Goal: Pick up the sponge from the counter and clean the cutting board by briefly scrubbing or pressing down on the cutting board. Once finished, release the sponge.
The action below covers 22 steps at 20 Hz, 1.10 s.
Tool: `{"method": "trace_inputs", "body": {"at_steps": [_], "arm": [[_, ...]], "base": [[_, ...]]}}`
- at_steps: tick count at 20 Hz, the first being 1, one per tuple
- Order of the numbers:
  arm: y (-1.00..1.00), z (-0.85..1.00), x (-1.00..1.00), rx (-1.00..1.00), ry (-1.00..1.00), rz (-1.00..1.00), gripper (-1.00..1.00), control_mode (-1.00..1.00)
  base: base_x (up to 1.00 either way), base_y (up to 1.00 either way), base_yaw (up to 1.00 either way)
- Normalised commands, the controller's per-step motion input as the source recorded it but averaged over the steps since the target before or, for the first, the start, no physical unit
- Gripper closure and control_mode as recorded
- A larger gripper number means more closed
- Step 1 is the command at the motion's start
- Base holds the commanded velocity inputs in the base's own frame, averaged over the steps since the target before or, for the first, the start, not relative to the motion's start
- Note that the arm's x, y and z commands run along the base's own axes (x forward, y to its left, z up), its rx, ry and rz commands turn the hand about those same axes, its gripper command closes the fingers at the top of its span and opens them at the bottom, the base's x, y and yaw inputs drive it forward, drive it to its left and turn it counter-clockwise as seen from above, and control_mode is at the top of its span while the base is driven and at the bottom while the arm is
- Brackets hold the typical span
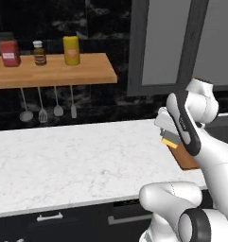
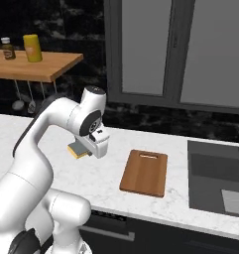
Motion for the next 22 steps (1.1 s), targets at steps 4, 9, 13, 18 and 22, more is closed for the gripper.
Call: {"method": "trace_inputs", "body": {"at_steps": [4, 9, 13, 18, 22], "arm": [[0.0, 0.0, 0.0, 0.0, 0.0, 0.0, 1.0, 1.0], [-0.28, -0.12, 0.05, 0.0, 0.0, 0.02, 1.0, -1.0], [-0.31, -0.41, 0.16, -0.08, 0.0, 0.0, 1.0, -1.0], [-0.12, -0.54, 0.16, -0.13, 0.0, 0.0, 1.0, -1.0], [0.03, -0.93, 0.02, -0.12, -0.01, 0.0, 1.0, -1.0]], "base": [[0.12, -0.96, 0.11], [0.04, -0.31, 0.04], [0.0, 0.0, 0.0], [0.0, 0.0, 0.0], [0.0, 0.0, 0.0]]}}
